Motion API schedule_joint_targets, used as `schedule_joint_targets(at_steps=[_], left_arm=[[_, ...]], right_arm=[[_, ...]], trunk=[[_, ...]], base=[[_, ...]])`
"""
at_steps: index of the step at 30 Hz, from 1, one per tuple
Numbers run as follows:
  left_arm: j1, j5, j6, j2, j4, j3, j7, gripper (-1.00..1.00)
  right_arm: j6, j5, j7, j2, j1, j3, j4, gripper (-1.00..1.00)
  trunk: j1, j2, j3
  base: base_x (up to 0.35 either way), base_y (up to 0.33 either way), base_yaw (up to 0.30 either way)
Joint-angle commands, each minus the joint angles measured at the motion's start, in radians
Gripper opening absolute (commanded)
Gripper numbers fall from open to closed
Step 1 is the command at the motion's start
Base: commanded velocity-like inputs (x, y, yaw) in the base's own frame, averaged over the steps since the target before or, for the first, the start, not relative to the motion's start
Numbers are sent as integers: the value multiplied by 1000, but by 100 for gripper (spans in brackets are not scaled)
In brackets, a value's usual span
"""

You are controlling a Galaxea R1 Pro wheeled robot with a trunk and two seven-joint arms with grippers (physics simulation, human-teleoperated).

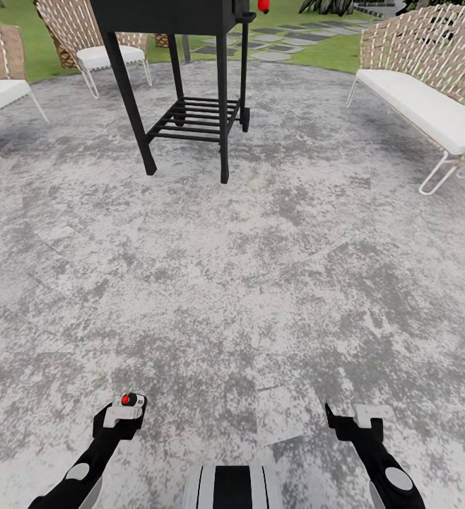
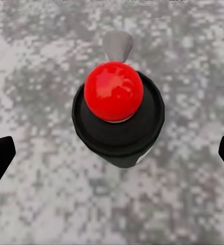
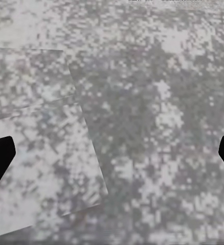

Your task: In the garden, pick up the pesticide atomizer on the floor and spray pesticide onto both trees until each tree trunk is fully covered.

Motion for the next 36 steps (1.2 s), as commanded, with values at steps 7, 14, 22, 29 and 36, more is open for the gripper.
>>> schedule_joint_targets(at_steps=[7,14,22,29,36], left_arm=[[0,-4,-3,0,0,4,-5,100],[0,-5,-3,-1,1,4,-5,100],[0,-5,-3,0,1,4,-5,100],[0,-4,-4,0,1,3,-5,100],[0,-4,-4,0,1,3,-5,-100]], right_arm=[[0,0,0,0,0,0,0,100],[0,0,0,0,0,0,0,100],[0,0,0,0,0,0,0,100],[0,0,0,0,0,0,0,100],[0,0,0,0,0,0,0,100]], trunk=[[0,0,-1],[0,0,-1],[0,0,-1],[0,0,-1],[0,0,-1]], base=[[17,0,0],[35,0,0],[38,0,0],[1,0,0],[0,0,0]])
